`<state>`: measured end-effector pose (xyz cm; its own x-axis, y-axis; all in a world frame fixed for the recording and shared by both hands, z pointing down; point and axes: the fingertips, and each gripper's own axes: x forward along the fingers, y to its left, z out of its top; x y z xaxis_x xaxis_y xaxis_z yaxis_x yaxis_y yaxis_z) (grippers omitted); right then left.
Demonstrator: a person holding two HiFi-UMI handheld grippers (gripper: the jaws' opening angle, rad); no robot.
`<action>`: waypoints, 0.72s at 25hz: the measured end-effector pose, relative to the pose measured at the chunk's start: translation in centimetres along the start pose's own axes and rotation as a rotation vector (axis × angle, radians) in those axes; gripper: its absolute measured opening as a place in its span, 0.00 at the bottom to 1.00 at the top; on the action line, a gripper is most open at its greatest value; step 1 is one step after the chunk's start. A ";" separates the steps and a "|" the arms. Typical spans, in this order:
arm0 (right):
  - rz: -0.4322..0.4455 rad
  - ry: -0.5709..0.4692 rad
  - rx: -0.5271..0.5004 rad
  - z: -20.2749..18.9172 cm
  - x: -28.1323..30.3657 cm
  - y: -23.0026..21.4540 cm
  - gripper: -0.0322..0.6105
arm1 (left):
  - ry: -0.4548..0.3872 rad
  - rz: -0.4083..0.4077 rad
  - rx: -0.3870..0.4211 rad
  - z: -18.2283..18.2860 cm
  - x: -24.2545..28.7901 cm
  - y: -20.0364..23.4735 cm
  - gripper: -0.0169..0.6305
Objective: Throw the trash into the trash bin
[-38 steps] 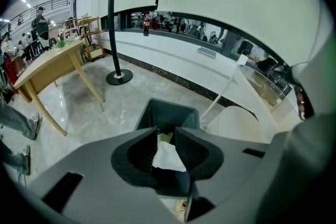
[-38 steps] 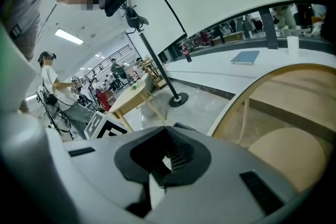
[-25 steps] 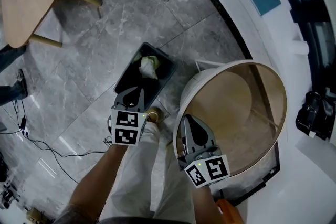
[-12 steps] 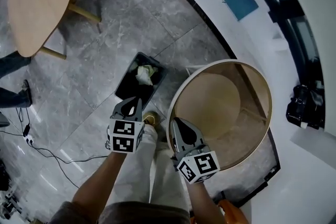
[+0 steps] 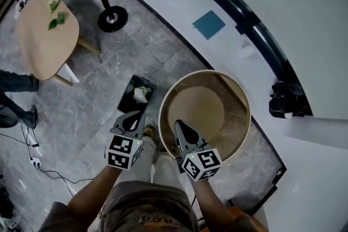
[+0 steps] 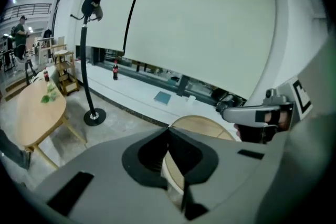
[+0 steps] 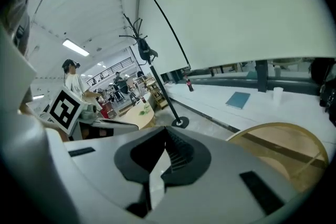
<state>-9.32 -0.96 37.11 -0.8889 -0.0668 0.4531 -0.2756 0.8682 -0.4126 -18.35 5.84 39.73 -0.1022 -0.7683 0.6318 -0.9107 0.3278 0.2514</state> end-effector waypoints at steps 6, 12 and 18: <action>0.024 -0.121 -0.057 7.2 -7.5 4.4 0.08 | -0.112 -0.094 0.094 7.6 -7.7 -7.4 0.06; 0.031 -0.201 -0.115 10.1 -13.9 7.2 0.08 | -0.198 -0.176 0.158 11.2 -13.0 -13.5 0.06; -0.031 -0.290 -0.104 11.4 -19.3 6.9 0.08 | -0.262 -0.238 0.208 12.3 -16.0 -17.5 0.06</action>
<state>1.73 0.71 16.49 -0.9523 -0.2183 0.2132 -0.2781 0.9085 -0.3119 -5.76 5.61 16.22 0.0476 -0.9322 0.3587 -0.9800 0.0259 0.1973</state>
